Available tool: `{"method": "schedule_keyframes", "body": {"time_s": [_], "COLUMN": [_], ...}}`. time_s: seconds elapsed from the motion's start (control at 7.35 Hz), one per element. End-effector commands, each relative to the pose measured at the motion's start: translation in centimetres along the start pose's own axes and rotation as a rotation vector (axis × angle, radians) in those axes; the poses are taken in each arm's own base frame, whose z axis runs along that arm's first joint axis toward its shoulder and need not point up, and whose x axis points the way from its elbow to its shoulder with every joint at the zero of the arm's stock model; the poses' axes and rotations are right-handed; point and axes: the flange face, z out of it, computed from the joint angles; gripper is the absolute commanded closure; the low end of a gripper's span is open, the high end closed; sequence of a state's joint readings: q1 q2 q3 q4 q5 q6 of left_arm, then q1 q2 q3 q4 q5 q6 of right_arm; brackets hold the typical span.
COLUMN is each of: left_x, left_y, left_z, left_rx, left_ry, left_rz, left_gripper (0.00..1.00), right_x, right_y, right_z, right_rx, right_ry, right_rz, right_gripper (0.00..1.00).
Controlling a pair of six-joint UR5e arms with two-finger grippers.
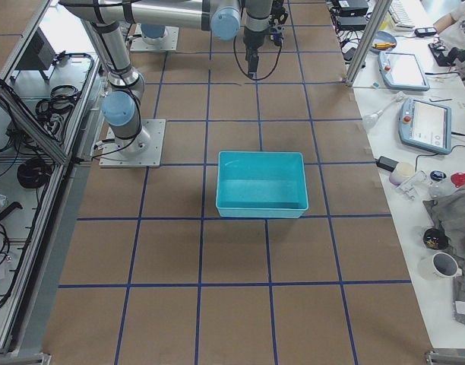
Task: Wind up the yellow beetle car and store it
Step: 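Close the left gripper on the yellow car and hold it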
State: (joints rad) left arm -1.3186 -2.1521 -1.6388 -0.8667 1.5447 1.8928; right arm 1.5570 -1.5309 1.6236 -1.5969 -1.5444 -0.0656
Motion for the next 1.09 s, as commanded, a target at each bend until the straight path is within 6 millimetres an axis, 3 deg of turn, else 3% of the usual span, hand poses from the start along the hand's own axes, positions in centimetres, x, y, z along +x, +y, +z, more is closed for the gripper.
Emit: {"method": "schedule_keyframes", "body": {"time_s": [0.0, 0.54, 0.95], "left_x": [0.0, 0.1, 0.4], "left_y": [0.2, 0.6, 2.5], "left_z": [-0.1, 0.0, -0.1], "left_rx": [-0.008, -0.047, -0.047], "left_ry": [0.001, 0.016, 0.016], "left_rz": [0.005, 0.015, -0.002], "left_gripper": [1.0, 1.0, 1.0], "right_x": [0.0, -0.1, -0.2], "right_y": [0.0, 0.0, 0.0], "right_z": [0.0, 0.0, 0.0], "right_rx": [-0.001, 0.0, 0.0], "right_ry": [-0.001, -0.007, -0.009], "right_rz": [0.0, 0.001, -0.002], "right_gripper": [0.0, 0.0, 0.0]}}
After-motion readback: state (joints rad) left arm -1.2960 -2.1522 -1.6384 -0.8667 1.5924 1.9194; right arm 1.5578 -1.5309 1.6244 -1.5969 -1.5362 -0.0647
